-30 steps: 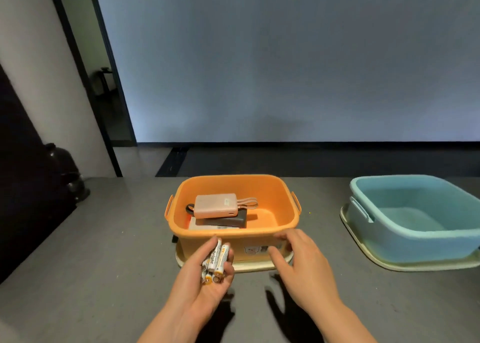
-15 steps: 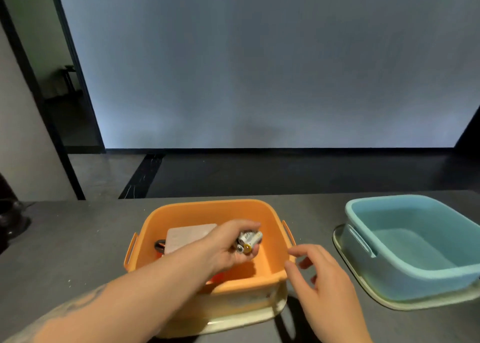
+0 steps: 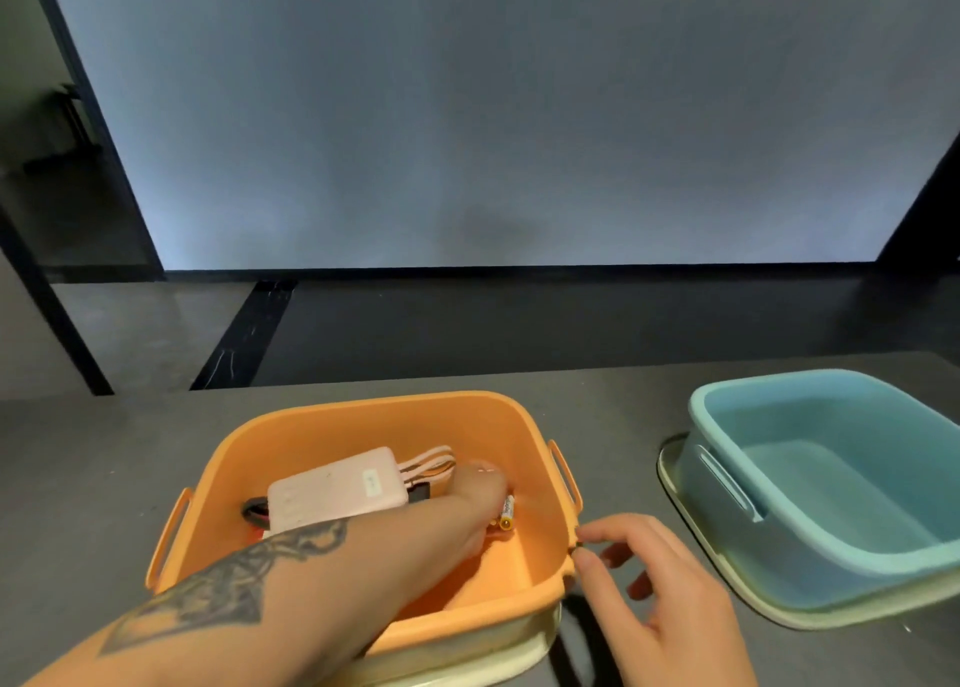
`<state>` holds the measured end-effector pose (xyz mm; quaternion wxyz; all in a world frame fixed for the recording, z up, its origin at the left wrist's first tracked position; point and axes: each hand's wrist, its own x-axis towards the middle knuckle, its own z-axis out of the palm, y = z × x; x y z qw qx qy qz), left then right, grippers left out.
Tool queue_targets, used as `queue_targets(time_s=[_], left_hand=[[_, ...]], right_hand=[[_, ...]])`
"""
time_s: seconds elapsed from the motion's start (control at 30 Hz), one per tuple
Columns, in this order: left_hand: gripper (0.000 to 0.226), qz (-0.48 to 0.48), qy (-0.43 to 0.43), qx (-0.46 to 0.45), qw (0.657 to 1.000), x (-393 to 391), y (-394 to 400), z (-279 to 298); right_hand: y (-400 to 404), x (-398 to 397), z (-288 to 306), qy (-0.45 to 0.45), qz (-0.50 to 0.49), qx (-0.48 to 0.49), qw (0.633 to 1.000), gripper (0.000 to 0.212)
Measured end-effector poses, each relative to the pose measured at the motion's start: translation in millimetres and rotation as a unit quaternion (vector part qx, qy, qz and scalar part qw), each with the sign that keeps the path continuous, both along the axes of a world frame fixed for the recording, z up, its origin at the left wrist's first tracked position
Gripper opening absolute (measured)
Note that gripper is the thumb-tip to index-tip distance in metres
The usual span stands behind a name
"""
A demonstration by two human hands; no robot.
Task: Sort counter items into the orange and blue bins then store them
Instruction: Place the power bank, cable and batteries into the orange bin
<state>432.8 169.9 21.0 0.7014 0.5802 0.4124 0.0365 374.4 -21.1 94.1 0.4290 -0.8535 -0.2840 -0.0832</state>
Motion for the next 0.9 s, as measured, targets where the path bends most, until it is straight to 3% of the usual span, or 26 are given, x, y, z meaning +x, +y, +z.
queue_targets(time_s=[0.2, 0.33, 0.57, 0.73, 0.9], left_hand=[[0.013, -0.082, -0.002, 0.083, 0.993, 3.6, 6.9, -4.2], [0.03, -0.194, 0.044, 0.137, 0.97, -1.2, 16.9, 0.8], [0.045, -0.301, 0.09, 0.189, 0.931, -12.2, 26.7, 17.6], [0.065, -0.35, 0.13, 0.262, 0.89, -20.5, 31.9, 21.3], [0.058, -0.366, 0.118, 0.305, 0.871, -20.9, 22.5, 24.4]], right_hand=[[7.1, -2.4, -5.8, 0.022, 0.029, -0.003, 0.999, 0.022], [3.0, -3.1, -5.7, 0.021, 0.028, -0.018, 0.999, 0.02], [-1.5, -7.9, -2.5, 0.028, 0.022, -0.031, 0.999, 0.018], [-5.1, -10.8, -0.2, 0.04, 0.021, -0.029, 0.999, 0.021], [-11.1, -11.3, 2.0, 0.04, 0.019, -0.02, 0.999, 0.026]])
